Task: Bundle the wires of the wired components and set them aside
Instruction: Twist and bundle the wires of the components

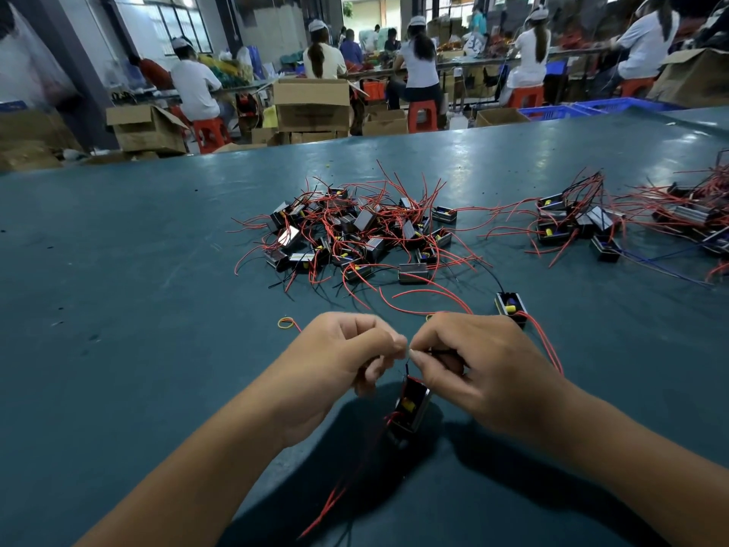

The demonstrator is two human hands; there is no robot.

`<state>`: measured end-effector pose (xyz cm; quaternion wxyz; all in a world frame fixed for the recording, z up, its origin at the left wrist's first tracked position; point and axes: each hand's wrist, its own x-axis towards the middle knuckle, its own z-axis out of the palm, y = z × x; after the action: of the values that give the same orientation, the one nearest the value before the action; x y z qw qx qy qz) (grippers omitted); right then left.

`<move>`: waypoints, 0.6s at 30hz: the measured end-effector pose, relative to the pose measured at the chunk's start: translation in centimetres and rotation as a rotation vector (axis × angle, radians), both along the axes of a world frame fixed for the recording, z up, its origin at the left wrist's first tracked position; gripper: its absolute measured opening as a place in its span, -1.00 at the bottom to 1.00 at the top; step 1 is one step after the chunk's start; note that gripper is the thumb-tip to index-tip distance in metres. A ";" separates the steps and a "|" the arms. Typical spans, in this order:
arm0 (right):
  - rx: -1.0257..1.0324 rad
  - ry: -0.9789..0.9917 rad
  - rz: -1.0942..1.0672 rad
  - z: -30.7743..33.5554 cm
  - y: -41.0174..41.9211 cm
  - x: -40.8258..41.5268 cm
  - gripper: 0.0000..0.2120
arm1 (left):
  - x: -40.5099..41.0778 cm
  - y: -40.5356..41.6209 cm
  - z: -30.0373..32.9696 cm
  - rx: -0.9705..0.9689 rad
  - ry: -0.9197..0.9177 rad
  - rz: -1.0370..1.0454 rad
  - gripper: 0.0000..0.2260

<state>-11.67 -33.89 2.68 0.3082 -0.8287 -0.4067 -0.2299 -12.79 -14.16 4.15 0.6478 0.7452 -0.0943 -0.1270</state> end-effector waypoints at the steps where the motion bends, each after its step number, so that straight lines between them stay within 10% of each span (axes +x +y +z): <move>1: 0.052 0.072 -0.003 -0.1 -0.1 0.1 -0.88 | 0.1 0.2 0.0 0.066 -0.139 0.029 -0.89; 6: 0.229 0.295 0.043 -0.4 -0.2 0.0 -0.89 | 0.7 1.3 0.2 0.375 -0.810 -0.040 -0.89; 18: 0.328 0.467 0.167 -0.7 0.0 0.2 -0.93 | 1.1 1.0 0.0 0.469 -1.121 -0.009 -0.89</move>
<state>-11.51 -33.87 1.99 0.5408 -0.7621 -0.3490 -0.0697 -11.72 -13.15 4.17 0.3173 0.8211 -0.3937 0.2647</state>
